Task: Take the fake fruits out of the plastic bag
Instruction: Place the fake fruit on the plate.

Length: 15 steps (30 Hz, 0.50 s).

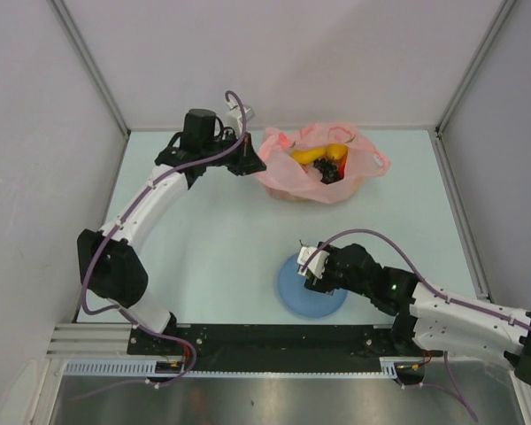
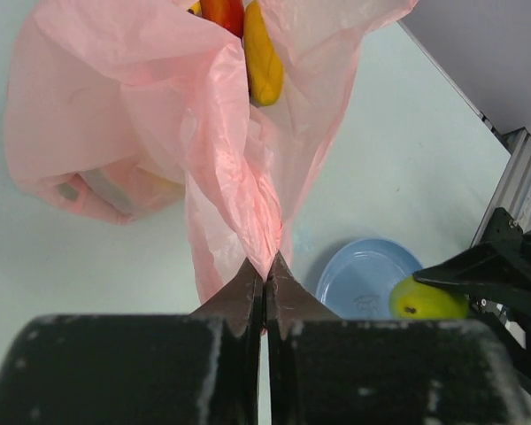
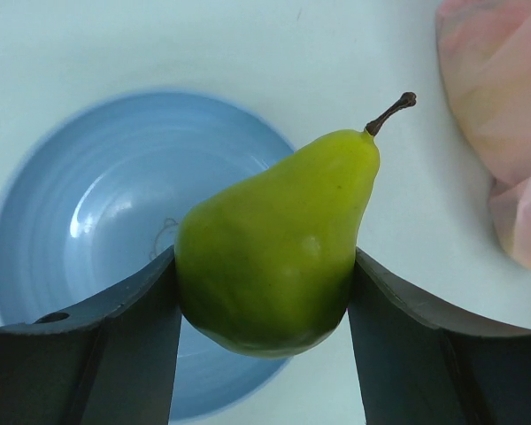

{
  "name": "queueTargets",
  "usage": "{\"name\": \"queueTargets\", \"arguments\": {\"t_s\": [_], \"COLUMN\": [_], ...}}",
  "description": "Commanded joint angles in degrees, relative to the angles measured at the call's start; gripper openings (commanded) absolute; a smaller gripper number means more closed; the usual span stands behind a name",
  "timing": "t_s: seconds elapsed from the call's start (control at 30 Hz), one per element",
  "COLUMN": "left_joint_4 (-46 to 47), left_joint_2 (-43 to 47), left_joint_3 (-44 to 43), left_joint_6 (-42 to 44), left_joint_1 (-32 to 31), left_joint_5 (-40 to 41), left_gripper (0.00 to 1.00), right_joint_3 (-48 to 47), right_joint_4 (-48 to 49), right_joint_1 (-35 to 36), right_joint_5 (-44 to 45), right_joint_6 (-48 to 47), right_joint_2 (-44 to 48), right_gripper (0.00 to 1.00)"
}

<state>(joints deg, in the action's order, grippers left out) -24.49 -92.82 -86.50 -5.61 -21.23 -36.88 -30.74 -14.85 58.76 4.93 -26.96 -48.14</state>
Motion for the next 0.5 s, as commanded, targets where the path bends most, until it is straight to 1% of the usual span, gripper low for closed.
{"name": "queueTargets", "arguments": {"t_s": [0.0, 0.07, 0.2, 0.27, 0.37, 0.47], "left_joint_4": [1.9, 1.5, 0.2, -0.4, -0.6, -0.6], "left_joint_2": [3.6, 4.2, 6.0, 7.1, 8.3, 9.1], "left_joint_3": [1.9, 2.7, 4.4, 5.9, 7.8, 8.6], "left_joint_6": [-0.4, 0.2, 1.6, 2.7, 3.5, 3.8], "left_joint_1": [0.1, 0.1, 0.1, 0.0, 0.1, 0.1], "left_joint_5": [-1.0, -0.5, 1.0, 1.5, 2.5, 2.7], "left_gripper": [0.01, 0.01, 0.01, 0.01, 0.01, 0.01], "right_joint_3": [6.3, 7.6, 7.7, 7.7, 7.8, 8.4], "right_joint_4": [17.9, 21.8, 29.0, 32.7, 35.1, 34.4], "right_joint_1": [2.1, 3.8, 4.3, 4.4, 4.8, 4.9], "right_joint_5": [5.4, 5.3, 5.6, 4.2, 3.5, 2.2], "right_joint_6": [-1.9, -1.7, 1.8, 3.0, 4.5, 5.6], "right_joint_2": [-0.7, -2.3, -9.3, -12.8, -16.5, -17.0], "right_gripper": [0.15, 0.16, 0.16, 0.16, 0.16, 0.17]}}
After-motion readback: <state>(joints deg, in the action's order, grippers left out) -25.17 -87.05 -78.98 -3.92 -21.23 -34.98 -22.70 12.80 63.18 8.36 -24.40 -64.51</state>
